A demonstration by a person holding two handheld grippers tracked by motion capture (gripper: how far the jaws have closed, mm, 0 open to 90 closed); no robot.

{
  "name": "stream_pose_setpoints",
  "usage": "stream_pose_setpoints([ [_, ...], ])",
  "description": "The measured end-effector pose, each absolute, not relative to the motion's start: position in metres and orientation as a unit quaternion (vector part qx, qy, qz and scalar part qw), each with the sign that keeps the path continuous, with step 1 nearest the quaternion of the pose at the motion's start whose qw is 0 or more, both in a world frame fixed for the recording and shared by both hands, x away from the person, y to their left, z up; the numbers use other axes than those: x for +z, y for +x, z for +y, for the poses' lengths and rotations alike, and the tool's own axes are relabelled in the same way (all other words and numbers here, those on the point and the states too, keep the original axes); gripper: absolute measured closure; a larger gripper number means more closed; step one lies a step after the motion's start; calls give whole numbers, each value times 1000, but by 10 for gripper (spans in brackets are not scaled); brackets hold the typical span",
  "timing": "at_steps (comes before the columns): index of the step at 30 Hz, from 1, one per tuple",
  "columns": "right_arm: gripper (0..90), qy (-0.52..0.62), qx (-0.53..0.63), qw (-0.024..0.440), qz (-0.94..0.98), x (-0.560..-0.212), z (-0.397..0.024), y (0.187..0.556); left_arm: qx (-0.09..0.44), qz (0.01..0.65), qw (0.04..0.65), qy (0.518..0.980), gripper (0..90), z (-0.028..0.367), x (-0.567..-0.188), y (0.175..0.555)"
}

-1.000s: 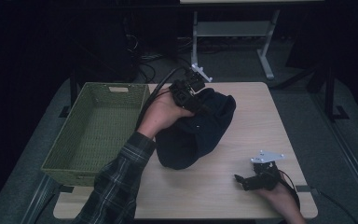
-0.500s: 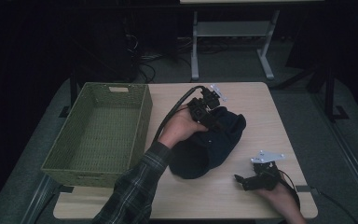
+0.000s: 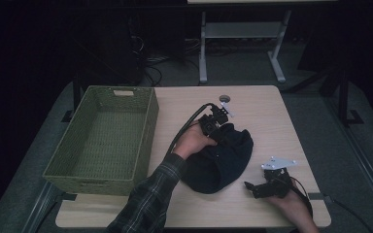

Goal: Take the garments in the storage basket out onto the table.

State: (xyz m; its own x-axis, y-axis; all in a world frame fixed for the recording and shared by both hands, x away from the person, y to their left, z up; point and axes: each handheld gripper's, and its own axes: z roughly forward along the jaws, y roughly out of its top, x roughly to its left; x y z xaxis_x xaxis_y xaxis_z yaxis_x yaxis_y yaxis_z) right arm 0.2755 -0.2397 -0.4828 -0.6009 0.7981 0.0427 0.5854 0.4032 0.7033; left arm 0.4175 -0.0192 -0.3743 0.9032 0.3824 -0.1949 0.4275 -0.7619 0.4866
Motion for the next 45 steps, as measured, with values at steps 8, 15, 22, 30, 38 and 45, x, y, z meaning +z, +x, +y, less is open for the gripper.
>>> stream_pose_setpoints([
  [8,17,418,349,154,824,-483,-240,276,-38,216,246,944,724,-27,-396,423],
  [15,17,418,350,154,824,-483,-240,276,-32,212,224,951,711,-33,-413,424],
  [22,17,418,350,154,824,-483,-240,276,-23,218,238,946,627,-30,-410,423],
  [30,17,420,350,153,823,-483,-240,275,1,220,274,936,362,-13,-380,420],
  [38,17,419,349,153,824,-483,-240,276,32,230,296,927,366,17,-348,412],
  [45,17,419,350,153,824,-483,-240,276,31,240,293,925,642,42,-344,397],
])
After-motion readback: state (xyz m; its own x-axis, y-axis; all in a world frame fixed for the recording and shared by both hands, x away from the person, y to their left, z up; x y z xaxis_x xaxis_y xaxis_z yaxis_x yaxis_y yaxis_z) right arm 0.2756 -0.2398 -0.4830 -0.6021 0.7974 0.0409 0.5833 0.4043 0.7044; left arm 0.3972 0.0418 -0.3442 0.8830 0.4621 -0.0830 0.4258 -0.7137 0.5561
